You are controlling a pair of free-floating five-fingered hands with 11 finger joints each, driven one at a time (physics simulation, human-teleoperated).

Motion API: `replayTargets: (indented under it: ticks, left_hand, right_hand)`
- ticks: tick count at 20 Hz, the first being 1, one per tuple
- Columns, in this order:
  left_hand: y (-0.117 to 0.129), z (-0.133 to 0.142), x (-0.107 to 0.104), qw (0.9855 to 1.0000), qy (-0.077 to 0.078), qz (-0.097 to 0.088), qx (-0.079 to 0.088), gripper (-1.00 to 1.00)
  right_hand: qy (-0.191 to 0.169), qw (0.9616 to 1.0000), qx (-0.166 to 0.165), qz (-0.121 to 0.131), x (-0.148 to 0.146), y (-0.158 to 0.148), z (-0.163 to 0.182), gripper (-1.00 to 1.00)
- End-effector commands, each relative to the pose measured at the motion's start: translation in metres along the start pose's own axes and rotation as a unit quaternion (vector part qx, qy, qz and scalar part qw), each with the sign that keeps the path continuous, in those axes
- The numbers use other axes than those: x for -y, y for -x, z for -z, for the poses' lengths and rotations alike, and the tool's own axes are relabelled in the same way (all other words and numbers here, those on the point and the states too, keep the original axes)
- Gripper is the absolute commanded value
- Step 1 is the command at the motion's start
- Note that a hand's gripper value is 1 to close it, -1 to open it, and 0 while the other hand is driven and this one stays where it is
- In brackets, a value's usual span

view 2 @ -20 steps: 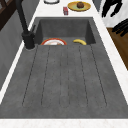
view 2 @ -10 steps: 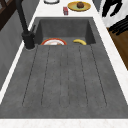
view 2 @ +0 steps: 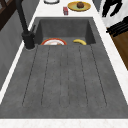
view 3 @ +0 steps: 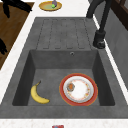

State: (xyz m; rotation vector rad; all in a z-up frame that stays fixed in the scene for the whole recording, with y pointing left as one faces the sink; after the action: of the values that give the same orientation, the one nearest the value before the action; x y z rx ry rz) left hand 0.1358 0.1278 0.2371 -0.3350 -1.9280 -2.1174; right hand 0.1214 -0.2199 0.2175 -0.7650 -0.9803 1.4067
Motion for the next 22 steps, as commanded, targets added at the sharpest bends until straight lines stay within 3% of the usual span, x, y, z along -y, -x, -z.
replayTargets:
  ticks: [1, 3, 4, 5, 6, 7, 8, 11, 18, 19, 22]
  left_hand:
    - [0.007, 0.002, 0.008, 0.9979, 0.04, 0.02, 0.047, -1.0]
    - [0.011, 0.003, 0.011, 0.9979, 0.038, 0.02, 0.048, -1.0]
    - [0.025, 0.012, -0.001, 0.9998, 0.018, 0.003, 0.012, -1.0]
    - [0.012, 0.014, 0.001, 0.9998, 0.0, -0.013, -0.015, -1.0]
    - [0.011, 0.004, 0.006, 1.0, 0.0, 0.002, 0.001, -1.0]
    - [0.012, 0.006, 0.005, 1.0, 0.002, 0.0, 0.0, -1.0]
    - [0.027, 0.017, -0.001, 0.9998, 0.013, -0.006, 0.016, -1.0]
    - [0.043, 0.031, -0.008, 0.9999, 0.004, 0.001, 0.012, -1.0]
    - [0.089, 0.068, -0.029, 1.0, 0.003, 0.0, 0.0, -1.0]
    - [0.089, 0.076, -0.029, 1.0, 0.004, 0.0, 0.001, -1.0]
    - [0.082, 0.093, -0.029, 0.9996, 0.009, 0.003, 0.028, -1.0]
  right_hand:
    - [0.0, 1.0, 0.0, 0.0, 0.0, 0.0, 0.0, 0.0]
    - [0.0, 1.0, 0.0, 0.0, 0.0, 0.0, 0.0, 0.0]
    - [0.0, 1.0, 0.0, 0.0, 0.0, 0.0, 0.0, 0.0]
    - [0.0, 1.0, 0.0, 0.0, 0.0, 0.0, 0.0, 0.0]
    - [0.0, 1.0, 0.0, 0.0, 0.0, 0.0, 0.0, 0.0]
    - [0.0, 1.0, 0.0, 0.0, 0.0, 0.0, 0.0, 0.0]
    - [0.0, 1.0, 0.0, 0.0, 0.0, 0.0, 0.0, 0.0]
    - [0.0, 1.0, 0.0, 0.0, 0.0, 0.0, 0.0, 0.0]
    - [0.0, 1.0, 0.0, 0.0, 0.0, 0.0, 0.0, 0.0]
    - [0.0, 1.0, 0.0, 0.0, 0.0, 0.0, 0.0, 0.0]
    - [0.0, 1.0, 0.0, 0.0, 0.0, 0.0, 0.0, 0.0]
